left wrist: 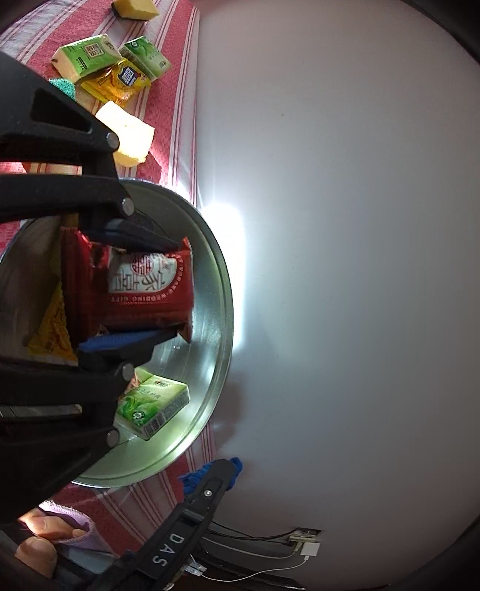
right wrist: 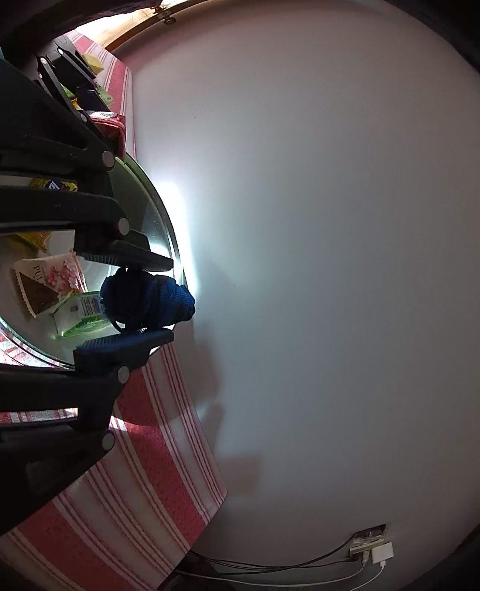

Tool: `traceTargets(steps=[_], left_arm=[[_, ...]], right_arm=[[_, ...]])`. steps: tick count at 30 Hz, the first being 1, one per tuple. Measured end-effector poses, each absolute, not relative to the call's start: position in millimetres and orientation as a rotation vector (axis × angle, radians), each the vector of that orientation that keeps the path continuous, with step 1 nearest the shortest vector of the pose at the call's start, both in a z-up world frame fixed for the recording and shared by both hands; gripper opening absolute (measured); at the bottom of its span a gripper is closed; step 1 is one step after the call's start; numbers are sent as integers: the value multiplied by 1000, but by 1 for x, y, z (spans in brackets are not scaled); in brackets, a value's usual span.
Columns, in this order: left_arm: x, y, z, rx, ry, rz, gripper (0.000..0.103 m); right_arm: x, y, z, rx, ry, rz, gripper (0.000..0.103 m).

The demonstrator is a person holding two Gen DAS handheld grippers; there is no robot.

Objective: Organize objects
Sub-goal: 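Open the left tool to drop the red pack while the right tool drops the blue cloth into the tin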

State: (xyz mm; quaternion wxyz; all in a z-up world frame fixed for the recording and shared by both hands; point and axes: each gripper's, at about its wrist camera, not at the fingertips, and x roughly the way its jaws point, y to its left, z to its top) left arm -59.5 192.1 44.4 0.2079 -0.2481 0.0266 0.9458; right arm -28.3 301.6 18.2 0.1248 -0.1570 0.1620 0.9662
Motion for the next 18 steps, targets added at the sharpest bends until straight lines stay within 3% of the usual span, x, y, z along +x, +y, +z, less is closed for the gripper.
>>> traceTargets(steps=[18], left_arm=[[-105, 224, 33, -1008, 133, 2616, 37]], right_arm=[[-48, 301, -3, -633, 352, 2818, 34]])
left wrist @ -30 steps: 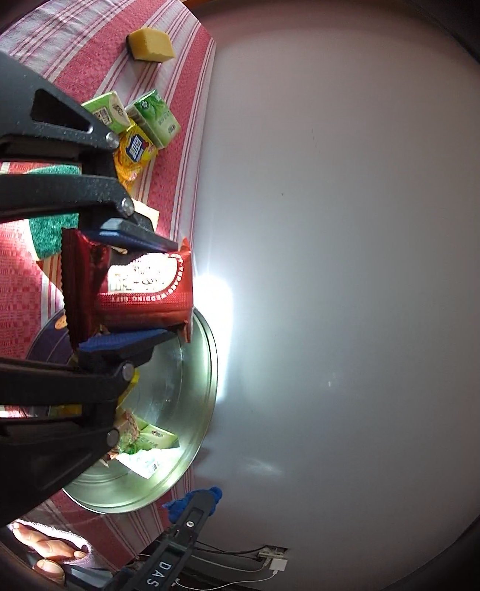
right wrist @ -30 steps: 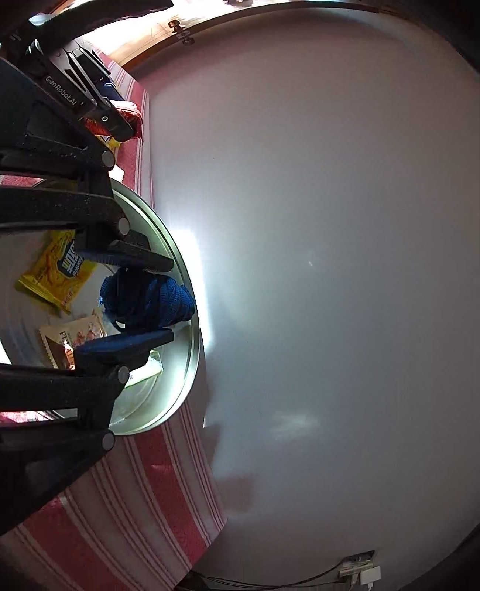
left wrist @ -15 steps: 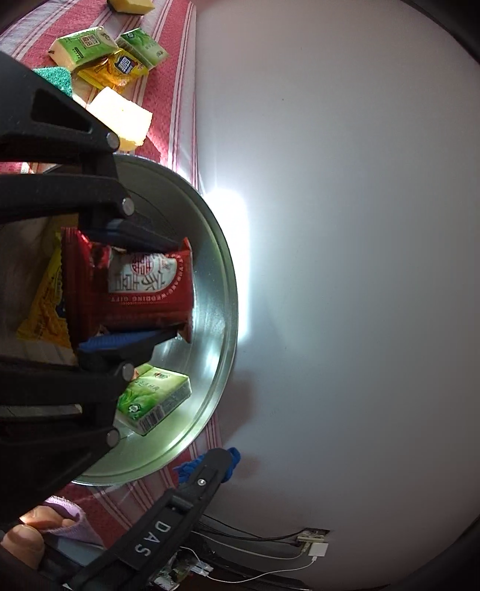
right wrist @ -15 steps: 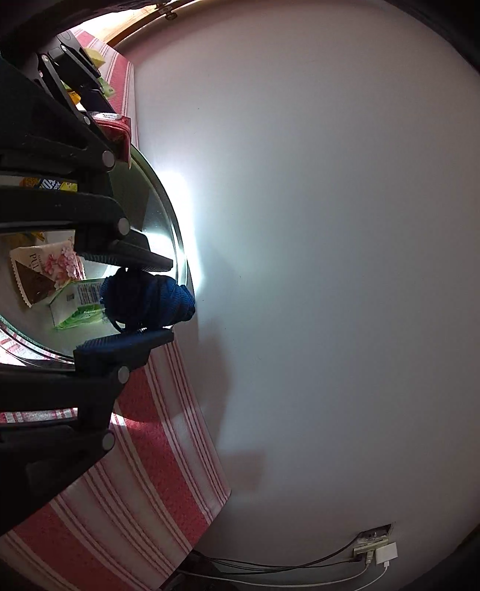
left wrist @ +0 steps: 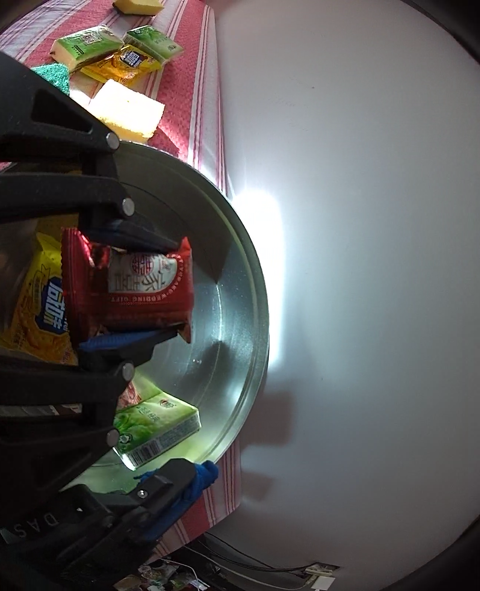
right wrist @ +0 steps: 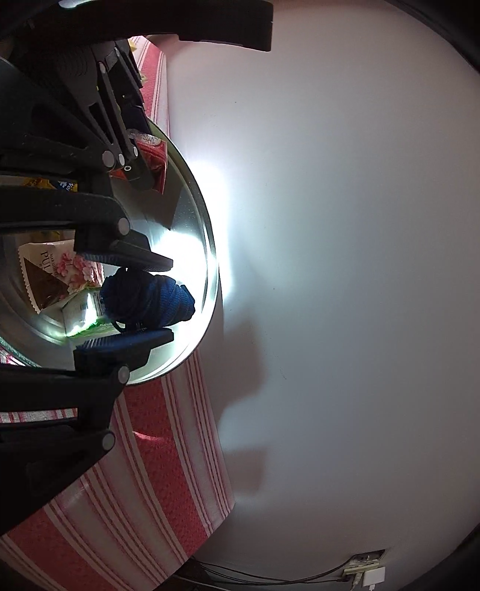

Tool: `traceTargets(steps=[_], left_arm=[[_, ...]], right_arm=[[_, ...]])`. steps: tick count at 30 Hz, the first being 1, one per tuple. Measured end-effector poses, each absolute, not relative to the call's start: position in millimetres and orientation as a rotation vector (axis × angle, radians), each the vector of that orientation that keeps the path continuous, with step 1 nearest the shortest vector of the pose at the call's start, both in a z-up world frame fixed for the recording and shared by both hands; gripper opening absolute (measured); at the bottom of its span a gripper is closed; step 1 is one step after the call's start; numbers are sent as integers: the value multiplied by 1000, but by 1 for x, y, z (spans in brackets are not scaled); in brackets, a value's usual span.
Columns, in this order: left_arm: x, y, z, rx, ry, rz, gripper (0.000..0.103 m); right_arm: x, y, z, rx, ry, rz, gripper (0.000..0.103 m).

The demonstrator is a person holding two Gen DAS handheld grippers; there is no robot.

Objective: Organize objects
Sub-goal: 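Open the left tool to drop the red pack while the right tool drops the blue cloth into the tin, then move both tools back toward the remaining items on the cloth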

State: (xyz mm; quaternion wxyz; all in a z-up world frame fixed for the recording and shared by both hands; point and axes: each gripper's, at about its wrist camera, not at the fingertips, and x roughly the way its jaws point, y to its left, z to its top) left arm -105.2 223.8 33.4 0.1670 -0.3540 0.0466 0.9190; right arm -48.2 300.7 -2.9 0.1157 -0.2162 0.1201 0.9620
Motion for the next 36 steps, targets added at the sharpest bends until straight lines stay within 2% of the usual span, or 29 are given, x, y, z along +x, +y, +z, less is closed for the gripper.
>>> traceTargets(steps=[5, 9, 10, 11, 13, 17, 18, 20, 24, 31, 36], left_arm=[[-109, 227, 30, -1016, 158, 2623, 38], [-109, 231, 29, -1015, 181, 2625, 43], [-109, 232, 30, -1007, 188, 2629, 47], [-107, 233, 31, -999, 192, 2635, 59], [-106, 233, 34, -968, 211, 2669, 72], [-102, 222, 42, -895, 163, 2733, 98], [-100, 217, 45, -875, 142, 2749, 100], [-95, 210, 49, -836, 111, 2763, 102], [-84, 198, 55, -772, 95, 2783, 102], [-63, 180, 53, -608, 229, 2905, 102], [-54, 159, 50, -579, 210, 2946, 102]], right_arm=[[-49, 300, -6, -650, 326, 2816, 34], [-54, 314, -14, -658, 344, 2826, 35], [-54, 315, -14, -662, 354, 2831, 35], [-54, 313, -14, -662, 364, 2832, 36], [-53, 312, -14, -659, 377, 2822, 37], [-44, 324, -10, -583, 466, 2804, 51], [-42, 327, -9, -561, 487, 2800, 55], [-37, 329, -8, -513, 505, 2794, 59], [-33, 334, -8, -453, 490, 2768, 60], [-33, 337, -15, -462, 529, 2710, 60], [-25, 327, -13, -430, 534, 2702, 60]])
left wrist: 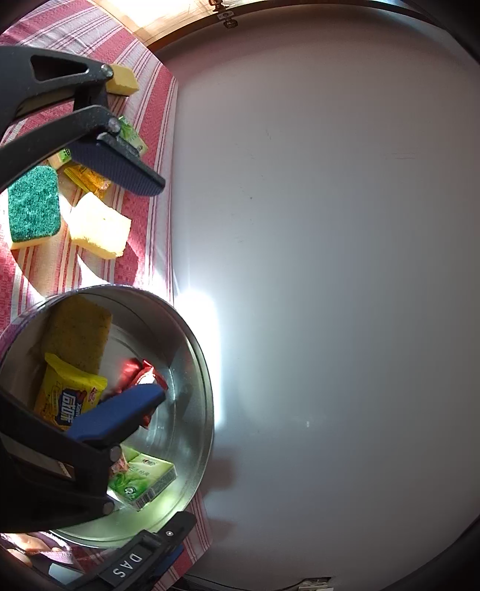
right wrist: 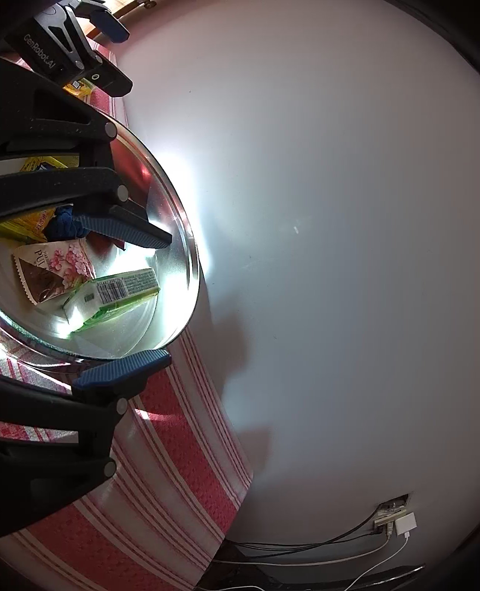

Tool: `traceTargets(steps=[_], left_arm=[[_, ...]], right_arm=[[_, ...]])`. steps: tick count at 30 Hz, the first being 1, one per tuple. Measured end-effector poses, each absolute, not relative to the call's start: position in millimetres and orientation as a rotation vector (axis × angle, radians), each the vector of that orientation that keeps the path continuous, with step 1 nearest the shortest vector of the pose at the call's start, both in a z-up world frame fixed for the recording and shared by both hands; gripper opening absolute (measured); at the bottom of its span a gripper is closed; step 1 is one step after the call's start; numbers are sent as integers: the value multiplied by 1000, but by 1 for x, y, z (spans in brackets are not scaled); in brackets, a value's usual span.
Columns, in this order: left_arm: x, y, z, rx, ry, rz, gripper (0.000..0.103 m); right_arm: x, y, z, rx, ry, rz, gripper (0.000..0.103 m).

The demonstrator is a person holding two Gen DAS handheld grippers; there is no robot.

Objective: Organize objects
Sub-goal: 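Move both tools back toward the remaining items on the cloth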

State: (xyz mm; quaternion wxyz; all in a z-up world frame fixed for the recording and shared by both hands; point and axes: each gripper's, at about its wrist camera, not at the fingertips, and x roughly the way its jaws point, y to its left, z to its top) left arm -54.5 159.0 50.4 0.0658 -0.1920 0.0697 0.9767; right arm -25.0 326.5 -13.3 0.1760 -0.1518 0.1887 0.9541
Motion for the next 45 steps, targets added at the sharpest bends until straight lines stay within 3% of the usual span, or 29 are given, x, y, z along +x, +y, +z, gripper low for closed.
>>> traceTargets(steps=[8, 13, 29, 45], left_arm=[[-36, 132, 36, -482, 264, 3026, 102], [-33, 110, 33, -503, 226, 3049, 102], [-34, 55, 16, -606, 305, 3029, 102], [-67, -21, -3, -937, 149, 3024, 101]], right_arm=[[-5, 292, -2, -237, 325, 2715, 60], [2, 288, 2, -198, 300, 2683, 60], [21, 248, -1, -276, 296, 2708, 60], [21, 136, -8, -474, 181, 2978, 63]])
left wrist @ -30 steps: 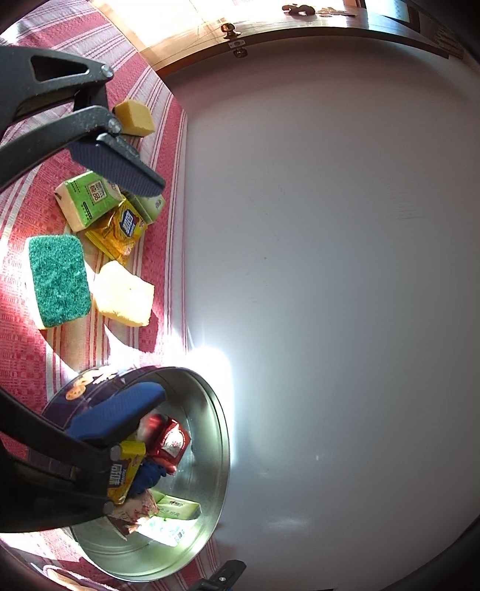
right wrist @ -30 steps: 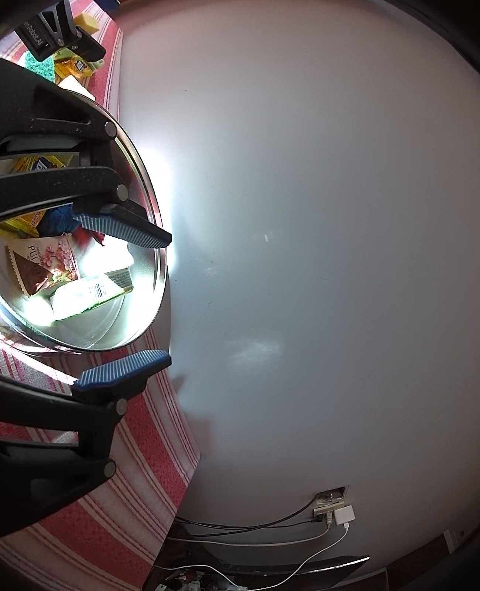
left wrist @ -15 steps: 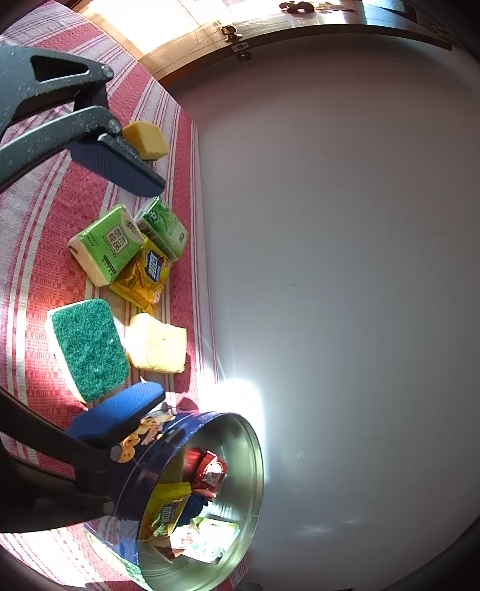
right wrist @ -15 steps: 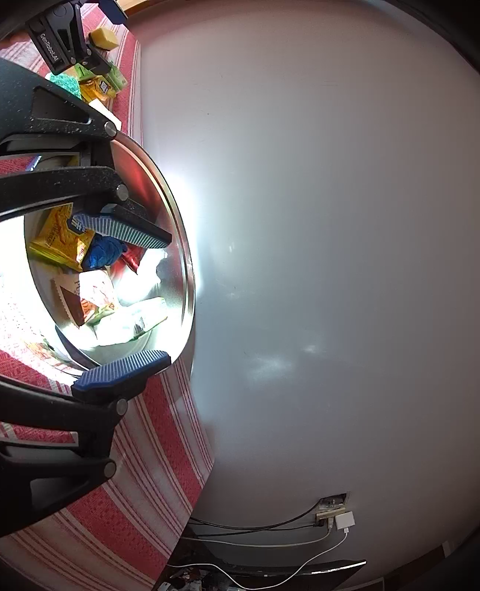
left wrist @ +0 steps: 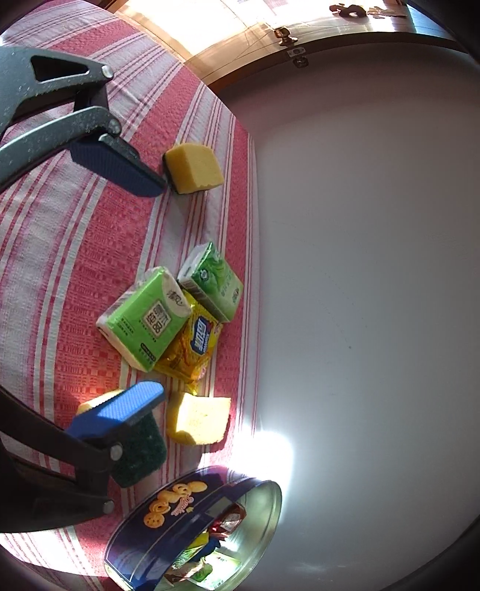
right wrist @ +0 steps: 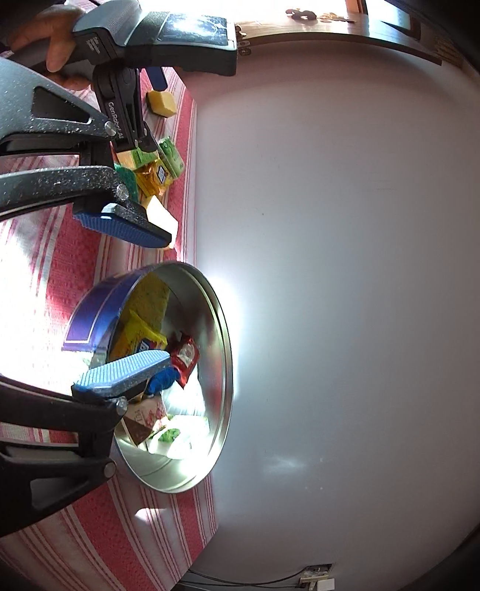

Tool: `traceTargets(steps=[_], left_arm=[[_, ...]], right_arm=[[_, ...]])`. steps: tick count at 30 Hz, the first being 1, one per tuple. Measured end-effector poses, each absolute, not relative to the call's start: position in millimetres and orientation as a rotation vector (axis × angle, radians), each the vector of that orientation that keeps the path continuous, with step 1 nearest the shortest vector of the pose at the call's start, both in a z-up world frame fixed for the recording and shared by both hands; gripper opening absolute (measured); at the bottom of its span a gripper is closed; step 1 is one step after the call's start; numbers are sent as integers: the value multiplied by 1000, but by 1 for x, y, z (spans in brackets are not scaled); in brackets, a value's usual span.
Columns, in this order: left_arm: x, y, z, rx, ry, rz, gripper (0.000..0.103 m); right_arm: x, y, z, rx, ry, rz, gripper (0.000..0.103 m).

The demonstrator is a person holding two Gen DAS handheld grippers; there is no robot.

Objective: Organize objects
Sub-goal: 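Move both tools back toward the remaining items on the cloth, then grasp the green scouring sponge with the right tool while the left tool grasps the green tissue pack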

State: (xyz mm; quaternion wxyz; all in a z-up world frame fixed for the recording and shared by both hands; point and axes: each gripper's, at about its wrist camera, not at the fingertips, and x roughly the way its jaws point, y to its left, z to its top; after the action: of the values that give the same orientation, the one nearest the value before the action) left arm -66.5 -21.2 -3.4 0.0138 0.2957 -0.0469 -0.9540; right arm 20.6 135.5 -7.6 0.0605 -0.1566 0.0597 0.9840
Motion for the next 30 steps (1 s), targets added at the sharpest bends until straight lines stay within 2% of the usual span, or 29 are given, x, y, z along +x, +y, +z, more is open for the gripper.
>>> traceTargets(steps=[2, 6, 14, 23, 30], left_arm=[[-72, -31, -5, 942, -125, -2945, 101], [-82, -52, -9, 968, -96, -2906, 101], [-95, -89, -12, 969, -55, -2836, 101], [-102, -108, -9, 1029, 138, -2890, 101], [-102, -95, -12, 1058, 122, -2932, 101]], right_arm=[[13, 117, -10, -522, 139, 3008, 71], [1, 85, -16, -620, 70, 3074, 73], [-46, 43, -37, -988, -49, 3030, 74], [-106, 41, -61, -1236, 9, 2903, 76], [-120, 45, -69, -1335, 63, 2888, 77]])
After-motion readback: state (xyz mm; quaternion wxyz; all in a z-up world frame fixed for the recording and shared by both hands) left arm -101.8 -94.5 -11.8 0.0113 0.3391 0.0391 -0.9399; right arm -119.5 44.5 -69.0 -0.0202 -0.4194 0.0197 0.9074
